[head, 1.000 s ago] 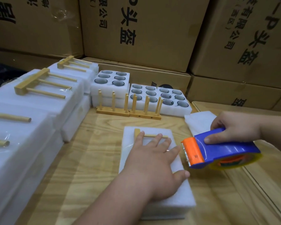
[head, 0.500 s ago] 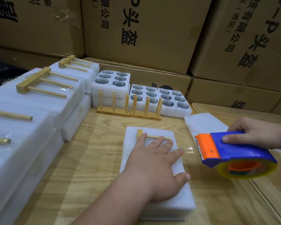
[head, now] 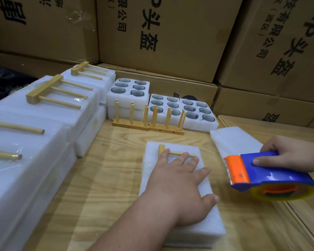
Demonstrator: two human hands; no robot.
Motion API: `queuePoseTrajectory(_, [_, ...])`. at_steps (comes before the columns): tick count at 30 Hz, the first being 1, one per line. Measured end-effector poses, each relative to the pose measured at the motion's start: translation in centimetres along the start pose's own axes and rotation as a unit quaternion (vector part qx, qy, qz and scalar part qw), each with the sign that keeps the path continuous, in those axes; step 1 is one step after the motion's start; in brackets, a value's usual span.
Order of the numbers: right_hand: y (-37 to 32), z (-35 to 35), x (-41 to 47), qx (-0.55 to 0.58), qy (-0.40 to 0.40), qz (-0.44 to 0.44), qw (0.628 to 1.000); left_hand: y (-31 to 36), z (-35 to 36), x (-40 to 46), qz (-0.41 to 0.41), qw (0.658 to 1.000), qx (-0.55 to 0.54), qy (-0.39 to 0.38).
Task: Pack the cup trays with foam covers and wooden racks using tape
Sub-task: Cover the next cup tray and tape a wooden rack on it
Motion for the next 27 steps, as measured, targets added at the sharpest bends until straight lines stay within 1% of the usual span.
queuePoseTrajectory(3, [-2.0, 0.2, -0.2, -0.070, -0.007, 0.023, 0.997, 0.0, 0.1, 0.1, 0.000, 1.000, 0.008, -0.001])
queuePoseTrajectory(6, [-4.2, 0.1, -0.3, -0.154, 0.010, 0.051, 0.987, 0.0, 0.2, 0.2, -0.002, 1.000, 0.010, -0.001])
queuePoseTrajectory(12, [-9.5, 1.2, 0.6, -0.307, 0.040, 0.069, 0.948, 0.0, 0.3, 0.2, -0.002, 1.000, 0.005, 0.006])
queuePoseTrajectory(20, [-15.6, 2.1, 0.2, -0.434, 0.070, 0.044, 0.897, 0.2, 0.1, 0.1, 0.001, 1.000, -0.004, 0.021])
queuePoseTrajectory(24, [-17.2, 2.9, 0.1, -0.487, 0.052, 0.032, 0.871, 0.2, 0.0, 0.0, 0.000, 1.000, -0.007, 0.020])
queuePoseTrajectory(27, [-17.6, 3.4, 0.2, -0.507, 0.033, 0.047, 0.860, 0.3, 0.0, 0.1, -0.001, 1.000, -0.001, 0.015])
Point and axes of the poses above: each hand's wrist, its own x-axis towards the middle knuckle, its own z-axis out of the palm, y = z × x, the point moved 4 cm from there along x, towards the middle knuckle, and after that the axes turned 9 degrees about z, right-handed, at the moved point
